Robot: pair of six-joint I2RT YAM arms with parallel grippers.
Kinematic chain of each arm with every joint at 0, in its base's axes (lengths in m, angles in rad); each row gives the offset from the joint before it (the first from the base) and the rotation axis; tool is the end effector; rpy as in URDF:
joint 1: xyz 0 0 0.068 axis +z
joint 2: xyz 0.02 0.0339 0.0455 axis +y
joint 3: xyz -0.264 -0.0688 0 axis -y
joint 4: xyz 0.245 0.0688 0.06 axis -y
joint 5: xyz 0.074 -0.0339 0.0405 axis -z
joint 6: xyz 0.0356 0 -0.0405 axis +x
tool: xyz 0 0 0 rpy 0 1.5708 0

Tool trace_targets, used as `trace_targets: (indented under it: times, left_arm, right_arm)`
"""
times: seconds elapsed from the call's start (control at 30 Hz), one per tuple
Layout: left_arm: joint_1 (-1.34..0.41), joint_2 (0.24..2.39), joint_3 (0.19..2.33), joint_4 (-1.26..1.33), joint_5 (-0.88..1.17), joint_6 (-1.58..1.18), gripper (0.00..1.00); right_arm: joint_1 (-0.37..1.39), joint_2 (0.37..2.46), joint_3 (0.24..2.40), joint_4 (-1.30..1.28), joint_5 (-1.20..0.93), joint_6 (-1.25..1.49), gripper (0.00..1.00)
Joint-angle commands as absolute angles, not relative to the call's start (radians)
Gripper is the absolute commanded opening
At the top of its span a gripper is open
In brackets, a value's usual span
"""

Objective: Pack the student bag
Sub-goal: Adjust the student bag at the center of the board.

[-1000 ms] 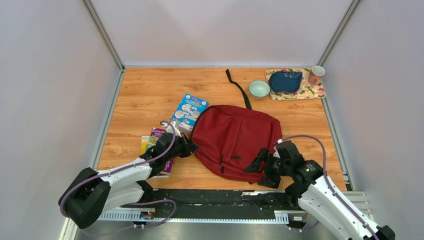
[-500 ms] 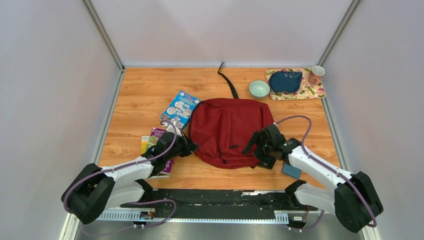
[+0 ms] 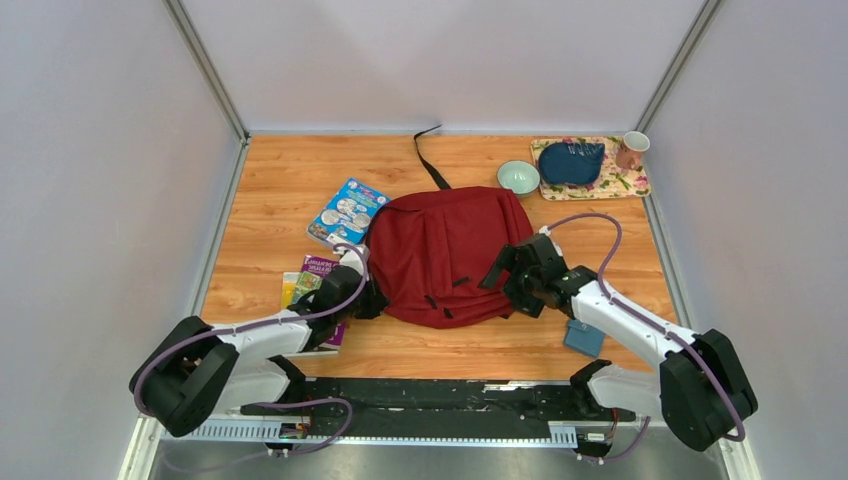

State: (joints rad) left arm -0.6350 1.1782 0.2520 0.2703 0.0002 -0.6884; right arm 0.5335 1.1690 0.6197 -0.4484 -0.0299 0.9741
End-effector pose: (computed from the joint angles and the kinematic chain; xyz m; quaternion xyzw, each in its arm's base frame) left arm 0.1618 -0.1193 0.1308 -0.0239 0.8969 -0.2715 0.3484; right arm 0.1858 0.1110 0.1877 0.2055 0.9369 0.2039 0.1962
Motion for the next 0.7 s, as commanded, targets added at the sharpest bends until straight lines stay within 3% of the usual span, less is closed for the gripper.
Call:
trace_targets:
  times: [0.0,0.27,0.67]
  left_arm:
    - [-0.637,1.256,0.235,0.074,-0.109,-0.563,0.0]
    - [-0.621,1.327,0.337,-0.104,-0.301,-0.372,0.0]
    - [-0.555,1.379,0.397,-0.144,-0.2,-0.285,0.0]
  right_arm:
    - [0.538,1.128,0.592,-0.38,-0.057,0.971,0.99]
    - [0.543,1.124,0.594,-0.373,-0.075,0.969,0.99]
    - [0.551,1.106,0.606,-0.382,-0.089,0.962,0.99]
